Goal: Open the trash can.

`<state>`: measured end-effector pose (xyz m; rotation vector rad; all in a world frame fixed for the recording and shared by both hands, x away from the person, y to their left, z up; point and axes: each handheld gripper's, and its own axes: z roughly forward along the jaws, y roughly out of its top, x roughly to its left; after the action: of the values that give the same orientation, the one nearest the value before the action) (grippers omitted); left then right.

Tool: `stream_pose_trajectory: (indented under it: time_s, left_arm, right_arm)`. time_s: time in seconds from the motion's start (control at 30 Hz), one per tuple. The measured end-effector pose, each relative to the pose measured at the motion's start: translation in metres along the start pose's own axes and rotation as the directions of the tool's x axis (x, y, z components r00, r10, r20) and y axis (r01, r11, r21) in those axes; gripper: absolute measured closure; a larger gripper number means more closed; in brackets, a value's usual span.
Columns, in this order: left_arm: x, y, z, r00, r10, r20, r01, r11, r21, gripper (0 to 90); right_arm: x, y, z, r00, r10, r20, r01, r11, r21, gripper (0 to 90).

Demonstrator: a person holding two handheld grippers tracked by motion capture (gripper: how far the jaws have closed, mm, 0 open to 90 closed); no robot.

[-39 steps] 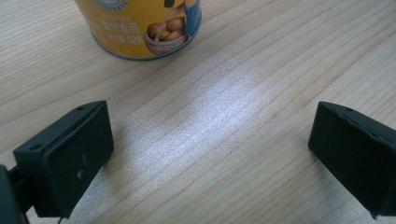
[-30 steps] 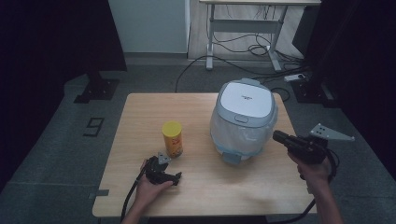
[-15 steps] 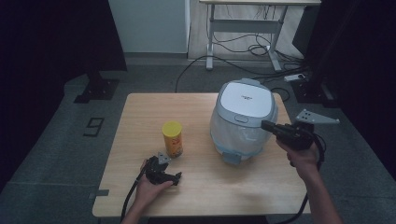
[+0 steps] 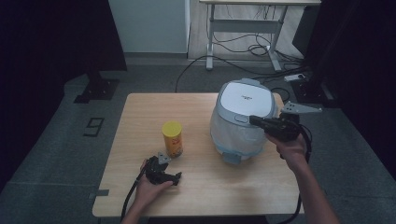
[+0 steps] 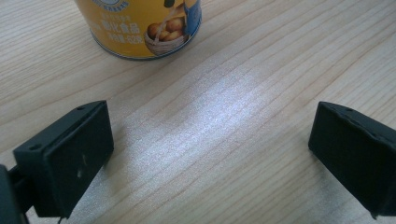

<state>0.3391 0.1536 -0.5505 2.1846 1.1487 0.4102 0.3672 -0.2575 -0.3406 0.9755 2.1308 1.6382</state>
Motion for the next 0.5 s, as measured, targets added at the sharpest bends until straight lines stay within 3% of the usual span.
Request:
stream_pose_trajectory:
  time_s: [0.5]
  left_arm:
    - [0.000, 0.000, 0.000, 1.0000, 0.001, 0.001, -0.001, 1.0000, 0.000, 0.0]
  right_arm:
    - [0.003, 0.010, 0.028, 0.9998, -0.010, -0.018, 0.010, 0.9992, 0.039, 89.2]
